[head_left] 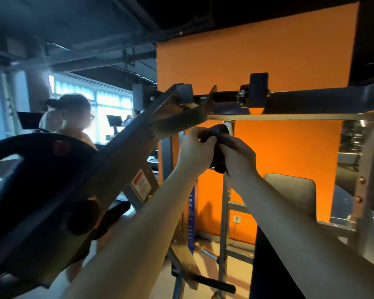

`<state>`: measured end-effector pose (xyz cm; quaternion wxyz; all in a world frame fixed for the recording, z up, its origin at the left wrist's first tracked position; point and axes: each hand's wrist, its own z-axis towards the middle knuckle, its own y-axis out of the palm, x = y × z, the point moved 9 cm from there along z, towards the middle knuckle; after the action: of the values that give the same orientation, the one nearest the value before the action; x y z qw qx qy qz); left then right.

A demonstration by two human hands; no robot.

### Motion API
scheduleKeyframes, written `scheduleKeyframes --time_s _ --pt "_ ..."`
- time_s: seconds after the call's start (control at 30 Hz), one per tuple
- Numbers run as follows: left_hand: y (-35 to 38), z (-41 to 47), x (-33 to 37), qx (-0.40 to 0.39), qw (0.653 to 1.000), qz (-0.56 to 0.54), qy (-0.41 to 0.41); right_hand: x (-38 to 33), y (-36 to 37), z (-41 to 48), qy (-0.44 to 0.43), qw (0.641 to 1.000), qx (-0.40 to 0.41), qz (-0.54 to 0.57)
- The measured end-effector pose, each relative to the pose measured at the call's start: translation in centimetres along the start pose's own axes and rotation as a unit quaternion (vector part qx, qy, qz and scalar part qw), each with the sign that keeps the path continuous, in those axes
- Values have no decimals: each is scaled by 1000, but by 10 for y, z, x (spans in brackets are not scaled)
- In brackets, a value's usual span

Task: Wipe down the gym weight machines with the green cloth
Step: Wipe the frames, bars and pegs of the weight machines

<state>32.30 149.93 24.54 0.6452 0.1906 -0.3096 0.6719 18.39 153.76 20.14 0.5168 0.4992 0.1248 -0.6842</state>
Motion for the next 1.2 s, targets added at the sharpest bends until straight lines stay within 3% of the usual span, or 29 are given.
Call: scheduleKeyframes --time_s 0.1,0.2,0.3,0.63,0.83,1.2 --pt "-30 5 -2 57 998 38 -5 -5 24 7 -25 1000 -12 -13" --pt "-60 11 11 128 981 146 11 -12 30 14 -53 998 18 -10" --pt "-80 14 22 148 961 233 28 -4 34 9 -43 999 18 -6" --pt "-43 -66 -49 12 988 153 -32 60 18 -47 24 998 8 -64" --pt "-32 -119 -103 -65 977 195 -48 115 -9 -93 86 990 37 -109" --pt "-47 -177 -162 -103 978 112 -140 176 -8 -158 235 968 22 -82"
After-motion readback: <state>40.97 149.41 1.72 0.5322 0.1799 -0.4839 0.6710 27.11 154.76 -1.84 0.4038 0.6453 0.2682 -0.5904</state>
